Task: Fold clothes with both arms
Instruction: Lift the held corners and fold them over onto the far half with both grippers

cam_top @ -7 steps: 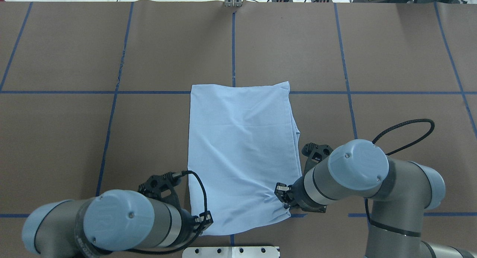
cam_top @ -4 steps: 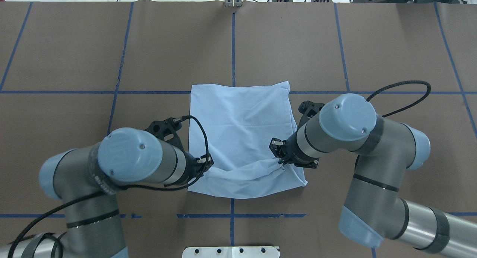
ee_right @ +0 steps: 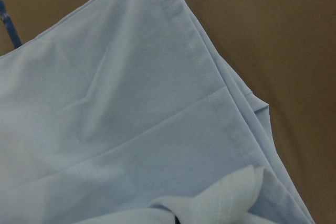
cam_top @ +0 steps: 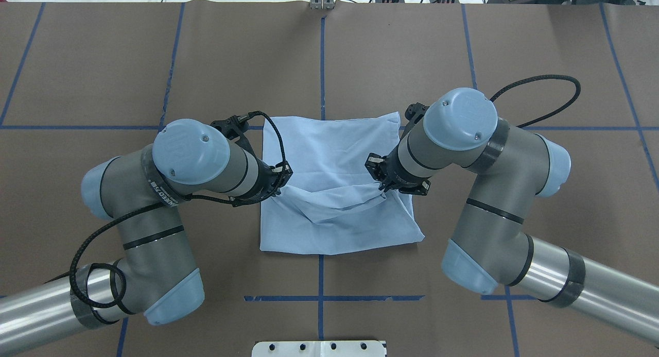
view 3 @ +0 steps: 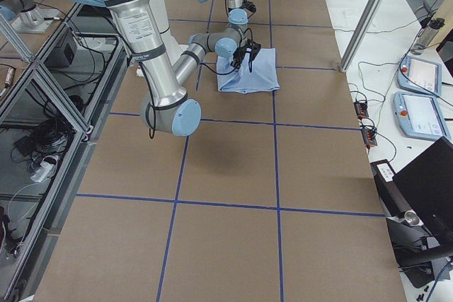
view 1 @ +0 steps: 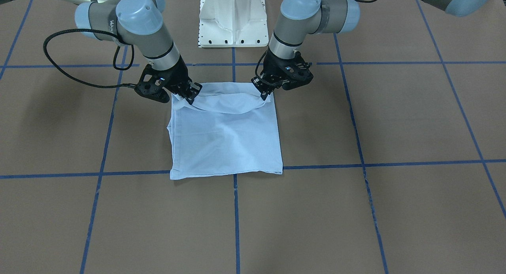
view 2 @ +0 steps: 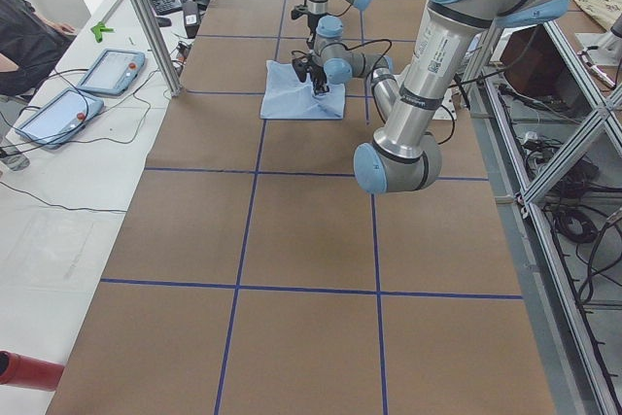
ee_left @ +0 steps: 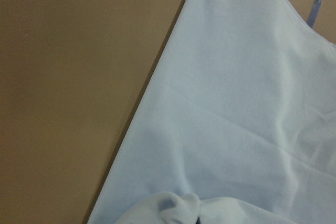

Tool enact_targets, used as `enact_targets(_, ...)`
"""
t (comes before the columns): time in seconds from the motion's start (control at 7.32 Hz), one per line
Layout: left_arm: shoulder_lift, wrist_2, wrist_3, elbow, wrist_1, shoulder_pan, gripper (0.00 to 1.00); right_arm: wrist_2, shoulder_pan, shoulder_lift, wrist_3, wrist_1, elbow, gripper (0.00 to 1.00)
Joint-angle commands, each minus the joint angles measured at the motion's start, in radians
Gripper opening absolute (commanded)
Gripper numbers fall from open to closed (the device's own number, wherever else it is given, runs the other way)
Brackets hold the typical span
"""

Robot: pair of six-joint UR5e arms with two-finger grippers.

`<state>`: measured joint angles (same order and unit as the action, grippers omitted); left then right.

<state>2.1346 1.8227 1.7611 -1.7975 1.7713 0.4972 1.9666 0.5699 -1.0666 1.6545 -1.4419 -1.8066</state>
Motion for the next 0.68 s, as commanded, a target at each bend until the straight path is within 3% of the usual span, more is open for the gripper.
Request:
enact_targets(0.0, 0.03, 0.018, -0.002, 0.03, 0.008, 0.052, 0.0, 0.0, 0.037, 0.02, -0.016, -0.002, 0.022, 0.0)
enact_targets(0.14, 0.075, 0.024, -0.011, 0.115, 0.025, 0.082, 0.0, 0.003, 0.074, 0.077, -0.056, -0.002, 0.109, 0.0)
enact_targets(0.27, 0.099, 0.024, -0.026, 0.229, 0.102, 0.105, 0.0, 0.006, 0.088, 0.153, -0.071, 0.001, 0.26, 0.0)
enact_targets(0.41, 0.117, 0.02, -0.025, 0.342, 0.205, 0.151, 0.11, 0.008, 0.132, 0.237, -0.077, 0.064, 0.438, 0.0)
enact_targets(0.55, 0.143, 0.017, -0.099, 0.412, 0.245, 0.19, 0.99, 0.02, 0.178, 0.264, -0.117, 0.151, 0.551, 0.99)
